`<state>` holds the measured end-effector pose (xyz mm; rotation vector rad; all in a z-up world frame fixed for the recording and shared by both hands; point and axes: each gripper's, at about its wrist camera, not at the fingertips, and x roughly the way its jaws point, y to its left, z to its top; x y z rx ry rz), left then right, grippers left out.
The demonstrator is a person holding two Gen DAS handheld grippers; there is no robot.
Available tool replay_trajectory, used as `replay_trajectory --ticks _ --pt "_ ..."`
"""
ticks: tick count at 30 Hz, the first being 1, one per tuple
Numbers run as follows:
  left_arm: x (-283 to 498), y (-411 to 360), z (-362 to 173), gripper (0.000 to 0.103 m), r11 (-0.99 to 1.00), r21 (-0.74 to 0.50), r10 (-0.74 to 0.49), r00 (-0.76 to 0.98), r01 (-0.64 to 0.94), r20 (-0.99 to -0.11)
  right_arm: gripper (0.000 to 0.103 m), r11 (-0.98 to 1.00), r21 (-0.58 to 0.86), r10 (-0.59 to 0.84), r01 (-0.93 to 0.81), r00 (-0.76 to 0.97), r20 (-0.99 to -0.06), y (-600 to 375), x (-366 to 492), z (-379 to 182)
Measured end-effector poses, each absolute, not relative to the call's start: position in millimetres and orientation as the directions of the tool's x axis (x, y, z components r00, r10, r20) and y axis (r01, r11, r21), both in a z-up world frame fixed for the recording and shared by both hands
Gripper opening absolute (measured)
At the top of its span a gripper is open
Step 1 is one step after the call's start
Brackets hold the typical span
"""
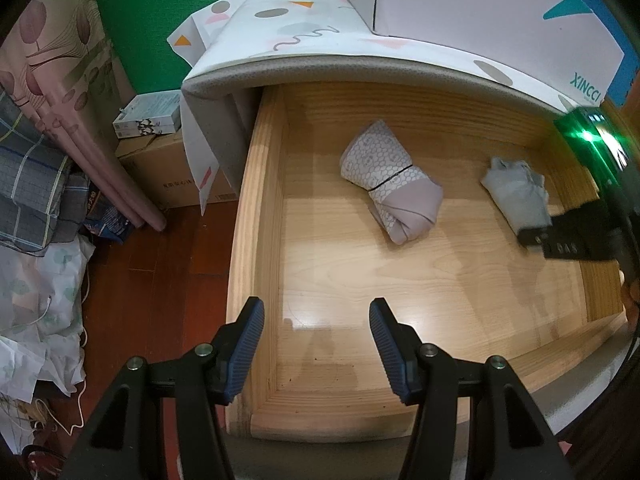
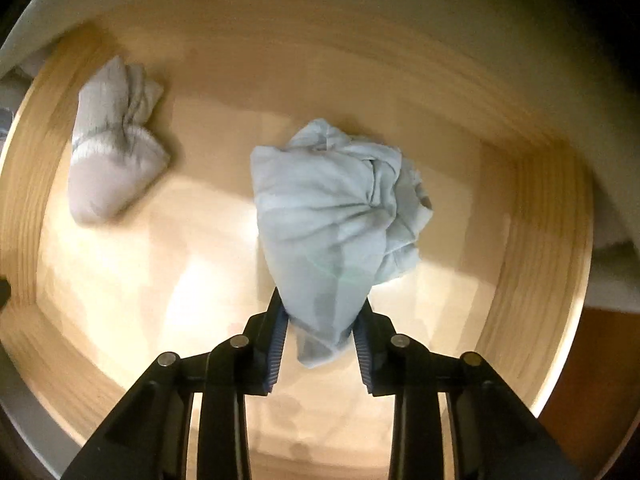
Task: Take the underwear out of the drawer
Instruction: 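Lower the right tool onto the pale blue cloth and close on it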
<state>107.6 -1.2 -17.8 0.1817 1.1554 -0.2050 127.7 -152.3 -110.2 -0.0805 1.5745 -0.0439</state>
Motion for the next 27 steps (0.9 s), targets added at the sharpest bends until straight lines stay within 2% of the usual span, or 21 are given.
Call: replay_trajectory --ticks 3,7,13,15,17,20,21,23,27 --pt "108 -2 -18 0.056 0.967 0.04 -0.063 0.389 0.253 -0.919 0.027 0.995 -0.093 -0.094 -0.026 -0.05 -0.994 -153 122 -110" --pt "108 -2 -19 0.056 0.966 0.048 -0.057 0.389 0.254 -0.919 0.015 0.997 -0.021 -0.01 0.074 -0.15 -0.989 -170 110 -114" --pt "108 -2 -20 0.056 0.966 0.05 -0.054 0.389 0.254 -0.92 0.013 0.994 -0.007 0.01 0.112 -0.155 -0.988 -186 83 -110" --pt "107 -2 -20 0.056 0.966 0.053 -0.053 0.389 0.255 -0.92 0.02 0.994 0.0 0.015 0.105 -0.141 -0.99 -192 78 -108" --pt "107 -3 -20 0.056 0.965 0.054 -0.052 0.389 0.257 -0.92 0.045 0.996 0.006 0.016 0.085 -0.113 -0.994 -198 68 -102" --pt "106 -2 -20 0.056 0.966 0.05 -0.054 0.388 0.255 -0.92 0.066 0.998 -0.016 -0.014 0.066 -0.044 -0.999 -197 73 -81" --pt "106 -1 -19 0.056 0.966 0.049 -0.055 0.388 0.254 -0.92 0.067 0.998 -0.01 -0.008 0.066 -0.02 -1.0 -196 75 -74" --pt "106 -1 -19 0.056 0.966 0.048 -0.056 0.388 0.254 -0.92 0.08 0.998 -0.001 -0.002 0.06 0.015 -1.0 -197 77 -62" --pt "105 -1 -19 0.056 0.966 0.048 -0.056 0.387 0.255 -0.92 0.082 0.997 -0.074 -0.074 -0.001 0.039 -0.997 -181 93 -68"
